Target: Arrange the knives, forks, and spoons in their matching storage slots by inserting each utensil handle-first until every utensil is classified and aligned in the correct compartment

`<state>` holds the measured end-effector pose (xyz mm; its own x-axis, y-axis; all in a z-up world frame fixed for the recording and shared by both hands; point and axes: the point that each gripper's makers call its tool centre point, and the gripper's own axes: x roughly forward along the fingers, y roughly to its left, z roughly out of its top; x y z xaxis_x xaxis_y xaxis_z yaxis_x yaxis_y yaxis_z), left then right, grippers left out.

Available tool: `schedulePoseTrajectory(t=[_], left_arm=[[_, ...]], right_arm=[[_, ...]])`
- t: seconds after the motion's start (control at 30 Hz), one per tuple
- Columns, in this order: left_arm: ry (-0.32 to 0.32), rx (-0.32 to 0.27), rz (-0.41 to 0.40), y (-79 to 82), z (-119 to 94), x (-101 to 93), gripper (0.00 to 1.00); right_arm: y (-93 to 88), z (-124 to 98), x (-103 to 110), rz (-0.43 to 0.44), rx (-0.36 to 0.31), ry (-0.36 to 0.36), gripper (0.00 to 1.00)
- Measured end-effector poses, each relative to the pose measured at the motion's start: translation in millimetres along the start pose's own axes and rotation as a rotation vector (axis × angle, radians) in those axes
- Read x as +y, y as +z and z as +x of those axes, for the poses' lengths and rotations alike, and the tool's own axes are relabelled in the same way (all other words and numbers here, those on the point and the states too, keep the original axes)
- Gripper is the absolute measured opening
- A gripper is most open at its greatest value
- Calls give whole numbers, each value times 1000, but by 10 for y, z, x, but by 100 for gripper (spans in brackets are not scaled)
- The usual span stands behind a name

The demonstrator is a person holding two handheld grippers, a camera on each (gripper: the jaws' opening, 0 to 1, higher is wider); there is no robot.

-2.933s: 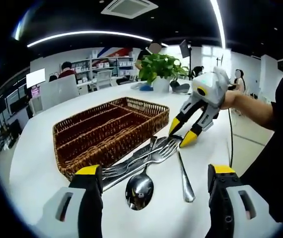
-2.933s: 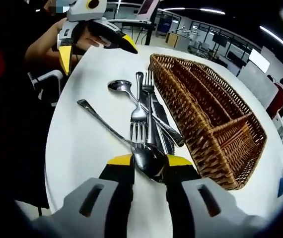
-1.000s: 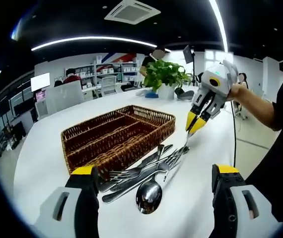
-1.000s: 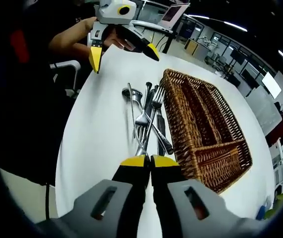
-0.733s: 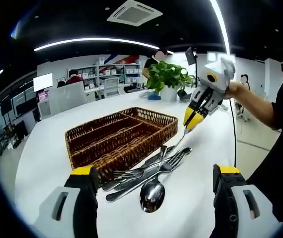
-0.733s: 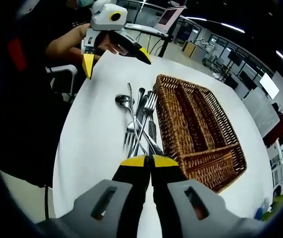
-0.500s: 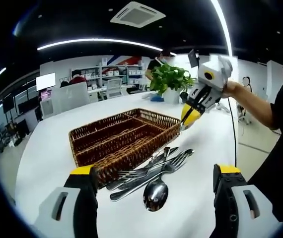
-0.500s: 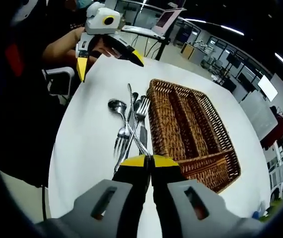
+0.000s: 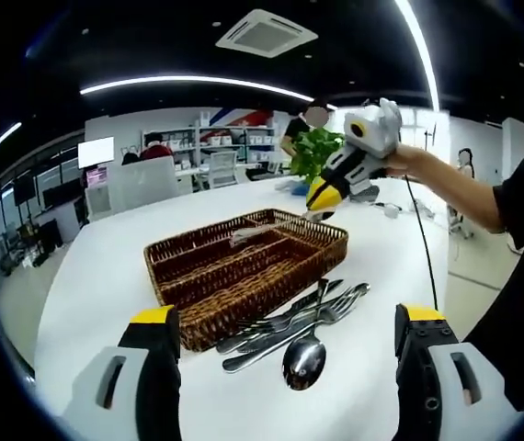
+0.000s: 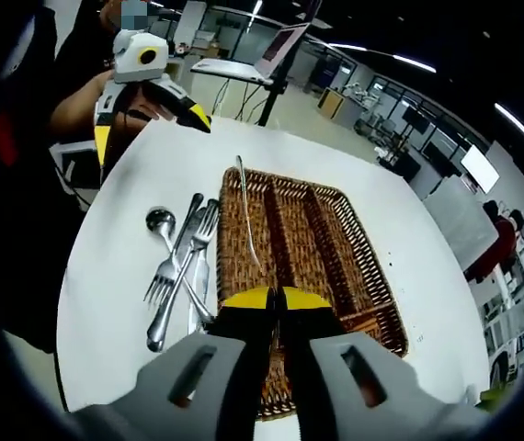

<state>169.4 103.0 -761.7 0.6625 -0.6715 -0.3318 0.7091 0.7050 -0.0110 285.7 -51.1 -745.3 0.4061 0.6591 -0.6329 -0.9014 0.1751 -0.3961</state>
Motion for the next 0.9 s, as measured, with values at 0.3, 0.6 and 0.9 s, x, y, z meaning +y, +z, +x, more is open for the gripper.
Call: schedulePoseTrajectory(t=[0.3, 0.6, 0.9], left_arm=[[-2, 4, -1, -3, 55, 24, 99], [2, -2, 2, 29, 74, 56, 99], [10, 4, 2, 18, 79, 90, 99]], right_arm=[[15, 227, -432, 32, 10, -45, 0], [7, 401, -686, 49, 24, -59, 0], [-12, 668, -902, 49, 55, -40, 0]])
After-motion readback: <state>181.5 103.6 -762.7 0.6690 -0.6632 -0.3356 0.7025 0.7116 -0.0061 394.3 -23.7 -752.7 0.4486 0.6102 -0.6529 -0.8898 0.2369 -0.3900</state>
